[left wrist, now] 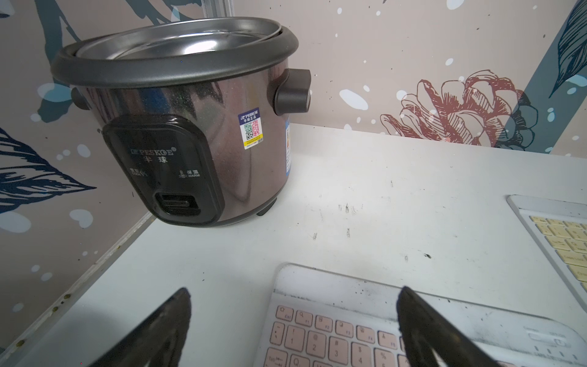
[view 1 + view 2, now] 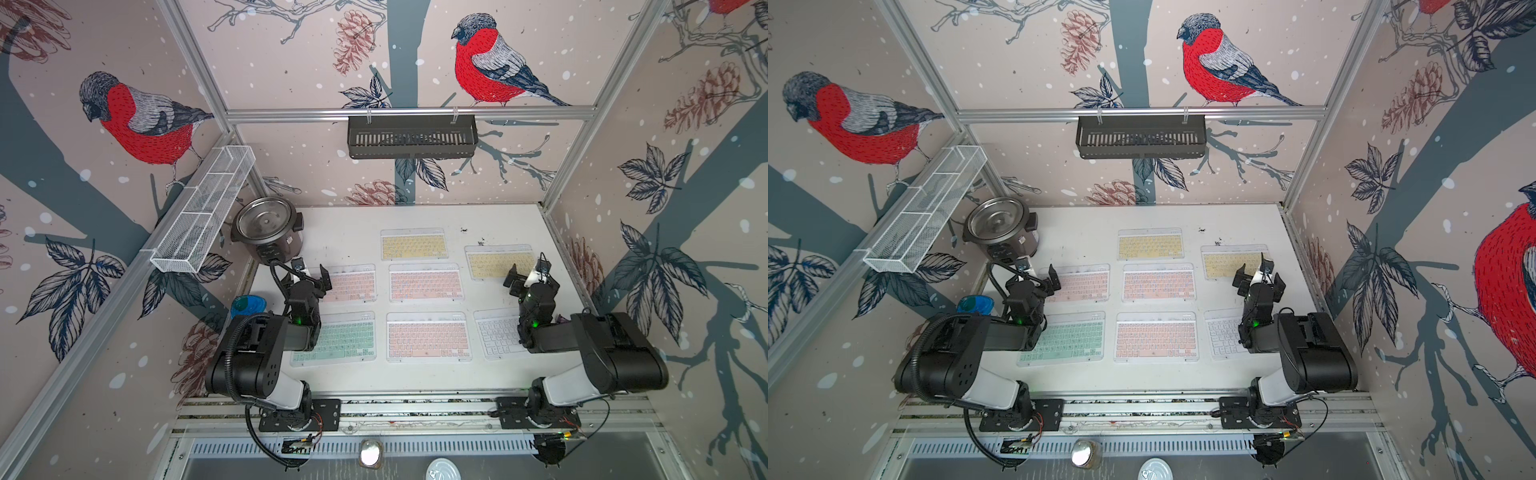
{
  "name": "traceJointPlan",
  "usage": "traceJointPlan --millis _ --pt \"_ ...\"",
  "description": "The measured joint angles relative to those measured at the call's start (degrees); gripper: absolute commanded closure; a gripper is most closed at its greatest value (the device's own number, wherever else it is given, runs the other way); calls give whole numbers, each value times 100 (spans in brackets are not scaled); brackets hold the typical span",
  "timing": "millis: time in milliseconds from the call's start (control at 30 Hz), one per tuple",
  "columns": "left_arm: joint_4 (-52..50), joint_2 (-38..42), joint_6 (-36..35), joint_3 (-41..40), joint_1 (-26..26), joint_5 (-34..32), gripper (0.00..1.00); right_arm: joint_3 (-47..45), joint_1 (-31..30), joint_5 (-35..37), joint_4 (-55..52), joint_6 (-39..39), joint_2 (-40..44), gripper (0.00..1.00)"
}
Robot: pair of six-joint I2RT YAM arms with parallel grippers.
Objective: Stack the numeric keypads
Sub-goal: Pick up the numeric keypad from the center of the board.
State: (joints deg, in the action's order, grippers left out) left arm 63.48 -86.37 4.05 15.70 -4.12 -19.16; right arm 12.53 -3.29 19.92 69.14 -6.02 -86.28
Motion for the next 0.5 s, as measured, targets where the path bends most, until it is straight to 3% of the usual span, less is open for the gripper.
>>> traceJointPlan --millis 333,500 --pt "-2 0 0 7 0 2 3 0 0 0 0 0 0 0" --pt "-85 160 -81 -13 0 59 17 -33 -114 175 -15 20 98 0"
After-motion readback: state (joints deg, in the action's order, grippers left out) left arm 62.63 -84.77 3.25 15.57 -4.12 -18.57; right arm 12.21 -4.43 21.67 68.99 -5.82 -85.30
